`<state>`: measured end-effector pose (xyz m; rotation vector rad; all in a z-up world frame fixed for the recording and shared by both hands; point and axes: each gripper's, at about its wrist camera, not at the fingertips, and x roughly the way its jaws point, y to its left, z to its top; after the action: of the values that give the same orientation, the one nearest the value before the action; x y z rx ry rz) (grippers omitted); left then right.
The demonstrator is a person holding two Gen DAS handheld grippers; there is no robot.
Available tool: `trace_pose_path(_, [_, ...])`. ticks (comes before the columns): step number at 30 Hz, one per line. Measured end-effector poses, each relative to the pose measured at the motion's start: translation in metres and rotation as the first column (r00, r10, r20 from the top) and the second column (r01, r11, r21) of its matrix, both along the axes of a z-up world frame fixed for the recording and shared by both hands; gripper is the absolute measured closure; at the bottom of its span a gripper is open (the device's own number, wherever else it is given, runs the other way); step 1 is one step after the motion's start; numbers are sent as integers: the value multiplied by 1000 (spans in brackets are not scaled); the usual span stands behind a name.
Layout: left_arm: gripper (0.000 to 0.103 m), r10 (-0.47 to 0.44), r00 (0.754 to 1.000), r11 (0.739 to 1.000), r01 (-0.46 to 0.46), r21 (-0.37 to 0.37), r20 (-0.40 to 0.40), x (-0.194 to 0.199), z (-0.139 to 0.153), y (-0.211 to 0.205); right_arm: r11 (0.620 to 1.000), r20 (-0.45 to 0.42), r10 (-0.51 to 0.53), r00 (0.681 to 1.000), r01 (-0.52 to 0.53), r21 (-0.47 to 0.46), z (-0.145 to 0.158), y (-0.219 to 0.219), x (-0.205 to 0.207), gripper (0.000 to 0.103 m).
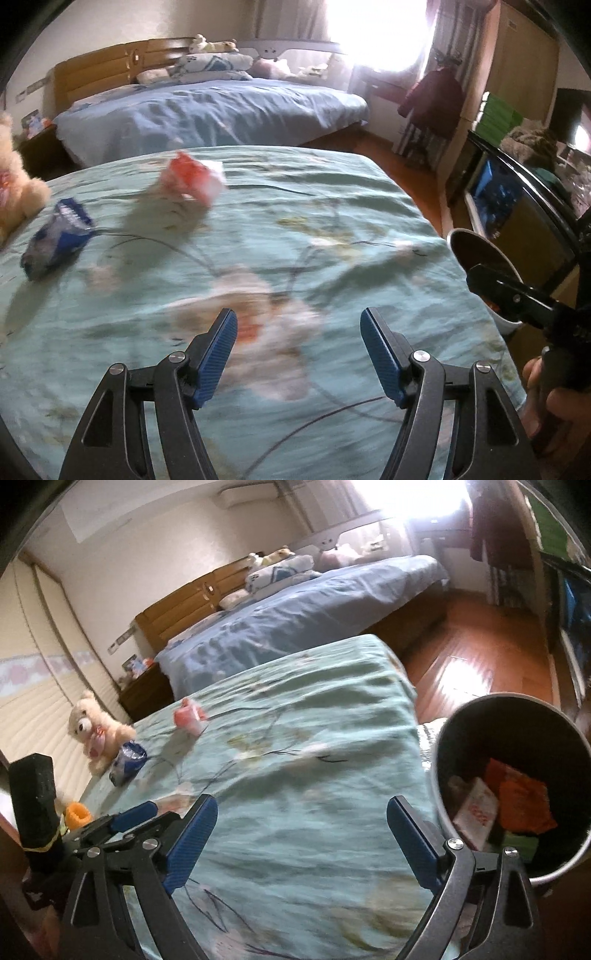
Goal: Collect trash
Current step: 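Move both open tools back over the bottle and red bag on the bed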
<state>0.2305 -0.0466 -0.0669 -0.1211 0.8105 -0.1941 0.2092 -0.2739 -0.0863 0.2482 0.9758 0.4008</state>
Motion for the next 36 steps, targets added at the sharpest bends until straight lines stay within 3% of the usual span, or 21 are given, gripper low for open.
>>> trace_pose_path(26, [33,263,965,965,-262,23,-16,-7,-7,123,973,-15,232,973,-232,2,-19,126,28,9])
trace_pose_path(36, [33,309,950,951,-308,34,-48,7,-15,152,961,-35,278,960,-278,12,-30,158,42,9])
